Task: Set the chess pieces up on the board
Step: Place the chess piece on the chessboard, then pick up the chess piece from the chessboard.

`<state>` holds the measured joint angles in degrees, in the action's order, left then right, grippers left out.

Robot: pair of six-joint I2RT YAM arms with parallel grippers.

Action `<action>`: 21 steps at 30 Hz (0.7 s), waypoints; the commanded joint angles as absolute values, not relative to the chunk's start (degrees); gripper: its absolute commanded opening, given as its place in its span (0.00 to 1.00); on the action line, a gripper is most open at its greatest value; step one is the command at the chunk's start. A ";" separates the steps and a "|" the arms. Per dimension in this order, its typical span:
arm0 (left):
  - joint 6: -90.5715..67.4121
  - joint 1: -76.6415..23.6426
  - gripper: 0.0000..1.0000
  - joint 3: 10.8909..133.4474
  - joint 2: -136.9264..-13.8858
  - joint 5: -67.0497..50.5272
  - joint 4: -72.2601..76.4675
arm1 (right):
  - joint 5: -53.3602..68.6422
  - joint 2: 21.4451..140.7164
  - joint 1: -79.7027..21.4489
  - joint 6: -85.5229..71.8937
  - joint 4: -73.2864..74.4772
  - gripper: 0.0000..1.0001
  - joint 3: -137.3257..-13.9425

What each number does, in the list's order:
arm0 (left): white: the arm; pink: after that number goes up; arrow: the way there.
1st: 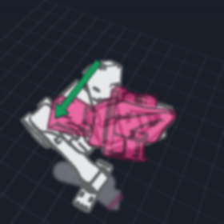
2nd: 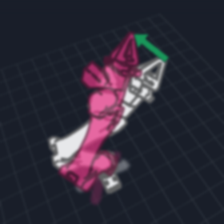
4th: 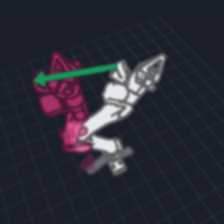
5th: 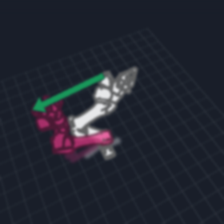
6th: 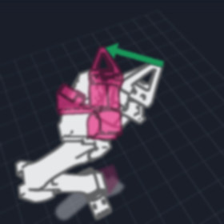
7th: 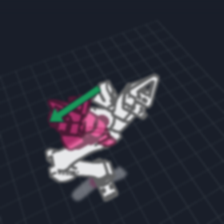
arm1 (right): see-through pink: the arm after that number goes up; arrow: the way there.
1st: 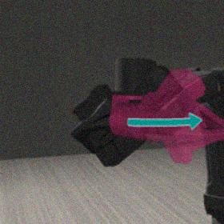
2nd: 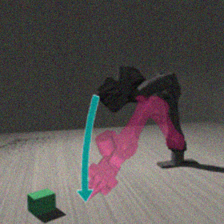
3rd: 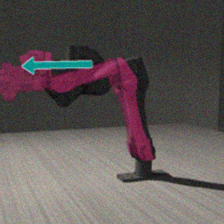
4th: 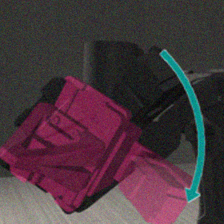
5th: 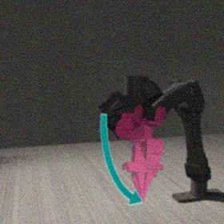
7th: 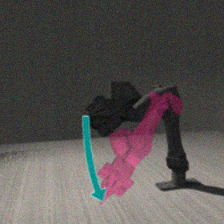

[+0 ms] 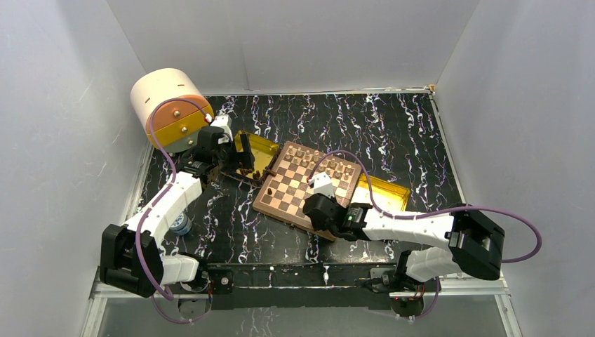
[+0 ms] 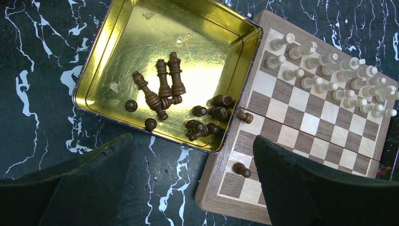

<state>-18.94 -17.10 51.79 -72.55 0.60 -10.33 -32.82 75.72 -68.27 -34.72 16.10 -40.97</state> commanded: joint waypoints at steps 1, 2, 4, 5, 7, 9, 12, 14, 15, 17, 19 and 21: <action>-18.28 -17.40 0.93 51.84 -72.26 0.93 -9.94 | -34.48 74.51 -68.44 -36.27 18.56 0.53 -46.11; -18.28 -17.40 0.92 52.15 -72.58 1.08 -10.30 | -34.55 74.34 -68.46 -36.42 19.04 0.54 -46.73; -18.28 -17.36 0.90 53.44 -73.56 1.24 -11.60 | -34.91 73.71 -68.47 -36.55 20.12 0.56 -48.13; -18.33 -17.40 0.88 54.38 -74.40 1.11 -12.60 | -34.89 73.33 -68.47 -36.62 20.64 0.56 -48.71; -18.45 -17.38 0.81 56.44 -76.31 0.48 -14.39 | -34.59 72.21 -68.47 -36.23 21.04 0.58 -49.66; -18.73 -17.35 0.74 58.44 -79.08 0.01 -16.07 | -34.03 70.89 -68.40 -34.66 19.32 0.59 -50.04; -20.47 -17.38 0.68 60.19 -80.05 -2.50 -17.01 | -31.64 70.26 -67.97 -28.31 12.15 0.60 -50.10; -21.29 -17.33 0.64 58.44 -79.33 -3.27 -14.55 | -30.46 71.55 -66.86 -25.80 8.85 0.59 -51.49; -21.69 -17.25 0.62 58.06 -79.50 -3.30 -14.04 | -29.68 72.54 -65.51 -24.32 7.09 0.58 -52.06; -22.08 -17.23 0.58 58.68 -81.08 -3.24 -15.00 | -26.28 74.54 -62.01 -21.71 2.70 0.57 -52.44; -22.42 -17.02 0.56 59.43 -82.89 -3.94 -16.14 | -16.32 77.61 -56.41 -19.83 -4.39 0.56 -52.35; -23.18 -16.38 0.56 59.24 -83.92 -5.74 -15.69 | -10.30 81.38 -52.39 -18.13 -8.25 0.55 -53.45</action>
